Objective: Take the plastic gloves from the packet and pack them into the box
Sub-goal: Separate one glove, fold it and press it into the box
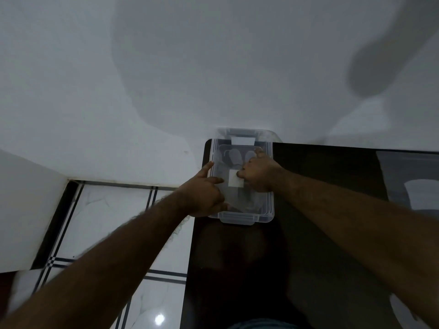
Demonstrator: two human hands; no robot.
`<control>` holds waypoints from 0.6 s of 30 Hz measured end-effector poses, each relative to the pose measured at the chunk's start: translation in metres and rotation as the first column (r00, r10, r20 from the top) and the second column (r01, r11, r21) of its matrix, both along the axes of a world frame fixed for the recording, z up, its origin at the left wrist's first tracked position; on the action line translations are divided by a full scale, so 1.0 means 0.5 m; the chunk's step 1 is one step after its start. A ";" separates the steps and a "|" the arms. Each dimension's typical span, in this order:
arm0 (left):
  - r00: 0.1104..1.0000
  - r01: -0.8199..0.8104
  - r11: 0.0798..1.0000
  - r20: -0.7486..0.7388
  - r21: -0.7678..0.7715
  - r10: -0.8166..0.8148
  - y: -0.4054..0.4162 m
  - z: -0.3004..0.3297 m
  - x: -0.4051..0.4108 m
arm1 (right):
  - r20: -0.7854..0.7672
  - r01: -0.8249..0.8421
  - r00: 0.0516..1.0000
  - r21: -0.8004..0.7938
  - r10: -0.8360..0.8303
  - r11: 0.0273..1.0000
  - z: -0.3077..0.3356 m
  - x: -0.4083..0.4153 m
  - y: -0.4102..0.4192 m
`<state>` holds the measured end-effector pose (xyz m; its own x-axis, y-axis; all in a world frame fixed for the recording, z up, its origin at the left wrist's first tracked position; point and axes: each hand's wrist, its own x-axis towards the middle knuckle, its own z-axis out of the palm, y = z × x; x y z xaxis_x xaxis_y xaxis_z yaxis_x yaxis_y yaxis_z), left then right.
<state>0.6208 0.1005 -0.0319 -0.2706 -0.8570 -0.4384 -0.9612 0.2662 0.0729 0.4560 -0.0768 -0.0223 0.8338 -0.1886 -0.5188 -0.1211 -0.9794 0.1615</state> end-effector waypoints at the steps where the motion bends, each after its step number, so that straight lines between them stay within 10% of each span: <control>1: 1.000 0.005 1.000 0.008 0.000 -0.005 -0.002 0.000 0.001 | 0.012 0.000 1.000 -0.002 0.000 1.000 0.003 0.000 -0.005; 6: 0.997 0.033 0.990 0.072 -0.139 -0.024 -0.042 0.037 0.006 | 0.094 -0.023 0.995 -0.010 0.024 1.000 0.001 0.004 -0.014; 18: 0.949 0.001 0.998 0.314 0.055 -0.019 -0.130 0.021 -0.007 | -0.040 0.103 0.993 -0.149 -0.110 0.984 -0.024 0.043 -0.032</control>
<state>0.6171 0.0354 -0.0212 -0.1201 -0.8280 -0.5476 -0.9350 0.2798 -0.2180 0.4776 -0.0928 -0.0341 0.7800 -0.3516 -0.5177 -0.2121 -0.9268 0.3099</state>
